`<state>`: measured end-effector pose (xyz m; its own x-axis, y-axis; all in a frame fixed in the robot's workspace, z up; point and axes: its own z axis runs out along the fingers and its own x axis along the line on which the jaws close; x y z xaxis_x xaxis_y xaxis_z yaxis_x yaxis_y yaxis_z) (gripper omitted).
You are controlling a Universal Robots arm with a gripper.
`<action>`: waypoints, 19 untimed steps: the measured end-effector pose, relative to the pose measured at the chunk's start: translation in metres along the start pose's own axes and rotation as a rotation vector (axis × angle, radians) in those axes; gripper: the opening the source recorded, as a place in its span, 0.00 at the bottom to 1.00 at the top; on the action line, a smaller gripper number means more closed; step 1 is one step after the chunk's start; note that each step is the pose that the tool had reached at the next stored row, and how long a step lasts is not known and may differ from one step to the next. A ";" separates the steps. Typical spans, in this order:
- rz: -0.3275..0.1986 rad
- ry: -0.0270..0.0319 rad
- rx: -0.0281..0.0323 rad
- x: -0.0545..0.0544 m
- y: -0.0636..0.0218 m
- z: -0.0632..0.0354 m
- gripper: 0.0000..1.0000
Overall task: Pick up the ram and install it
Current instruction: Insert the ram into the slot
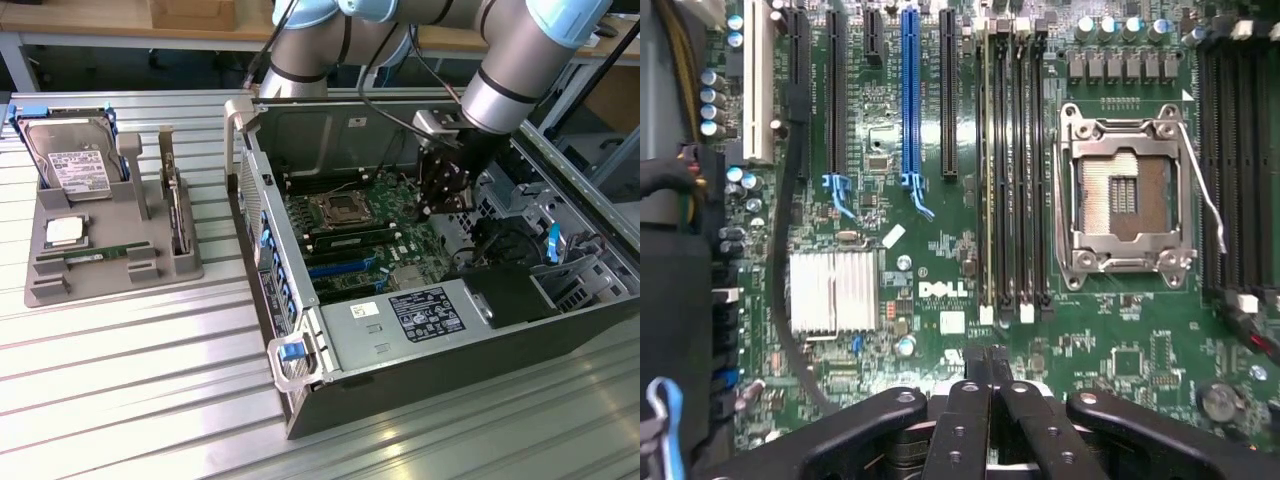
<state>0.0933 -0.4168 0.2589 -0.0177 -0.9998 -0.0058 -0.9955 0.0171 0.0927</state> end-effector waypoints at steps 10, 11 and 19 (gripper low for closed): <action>0.000 -0.0018 0.0091 0.000 -0.0008 -0.0306 0.10; -0.001 -0.0025 0.0473 0.000 -0.0004 -0.0304 0.10; -0.001 -0.0029 0.0687 0.000 -0.0004 -0.0301 0.10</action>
<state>0.0965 -0.4167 0.2889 -0.0172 -0.9998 -0.0088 -0.9996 0.0170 0.0241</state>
